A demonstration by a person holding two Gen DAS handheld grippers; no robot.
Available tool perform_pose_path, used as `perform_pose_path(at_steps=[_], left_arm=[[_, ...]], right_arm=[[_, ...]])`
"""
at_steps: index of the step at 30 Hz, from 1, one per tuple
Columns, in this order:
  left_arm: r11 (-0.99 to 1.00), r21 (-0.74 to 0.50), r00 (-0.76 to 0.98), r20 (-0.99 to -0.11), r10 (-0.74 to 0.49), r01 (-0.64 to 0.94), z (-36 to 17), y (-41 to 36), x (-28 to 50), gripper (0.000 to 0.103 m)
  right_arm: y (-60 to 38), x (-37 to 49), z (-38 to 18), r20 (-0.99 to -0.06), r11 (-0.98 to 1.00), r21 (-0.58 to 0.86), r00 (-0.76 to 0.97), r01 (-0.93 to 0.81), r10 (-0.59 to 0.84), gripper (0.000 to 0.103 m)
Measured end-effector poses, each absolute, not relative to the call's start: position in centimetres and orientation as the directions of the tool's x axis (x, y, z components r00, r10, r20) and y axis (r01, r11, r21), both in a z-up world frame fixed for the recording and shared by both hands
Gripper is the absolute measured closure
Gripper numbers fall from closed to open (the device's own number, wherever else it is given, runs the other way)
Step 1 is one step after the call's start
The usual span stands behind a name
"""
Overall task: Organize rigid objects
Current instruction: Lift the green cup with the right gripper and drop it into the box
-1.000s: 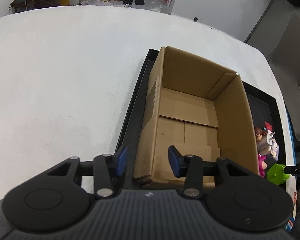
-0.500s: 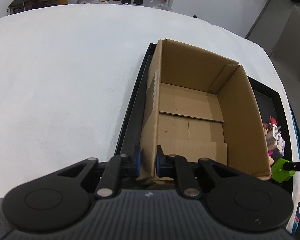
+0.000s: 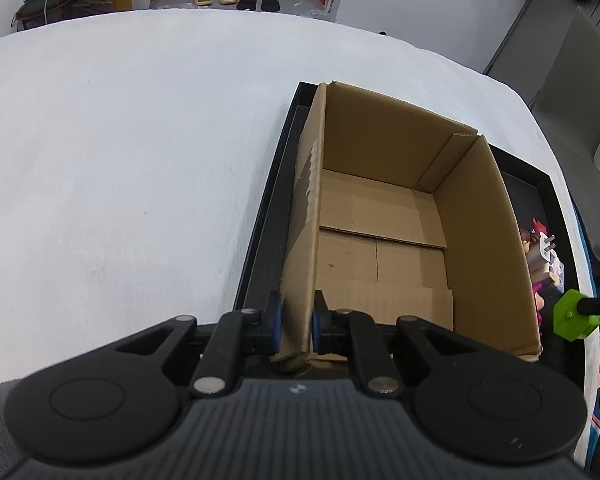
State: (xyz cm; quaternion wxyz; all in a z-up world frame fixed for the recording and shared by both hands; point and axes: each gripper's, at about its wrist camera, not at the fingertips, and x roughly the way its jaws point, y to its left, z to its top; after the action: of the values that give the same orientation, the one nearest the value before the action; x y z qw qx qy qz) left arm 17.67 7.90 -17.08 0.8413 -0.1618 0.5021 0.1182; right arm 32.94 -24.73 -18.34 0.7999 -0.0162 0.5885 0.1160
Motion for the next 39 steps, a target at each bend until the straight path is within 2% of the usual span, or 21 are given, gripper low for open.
perform_pose_path(at_steps=[25, 39], left_arm=[[0.926, -0.202, 0.497, -0.868, -0.018, -0.318, -17.8, 8.2, 17.5, 0.089], [0.905, -0.271, 0.504, -0.861, -0.074, -0.33, -18.0, 9.6, 17.1, 0.089]], right_arm=[[-16.5, 31.0, -9.1, -0.881, 0.958, 0.151, 0.406, -0.245, 0.243, 0.055], [-10.3, 30.7, -7.4, -0.855, 0.933, 0.177, 0.422, -0.312, 0.303, 0.055]])
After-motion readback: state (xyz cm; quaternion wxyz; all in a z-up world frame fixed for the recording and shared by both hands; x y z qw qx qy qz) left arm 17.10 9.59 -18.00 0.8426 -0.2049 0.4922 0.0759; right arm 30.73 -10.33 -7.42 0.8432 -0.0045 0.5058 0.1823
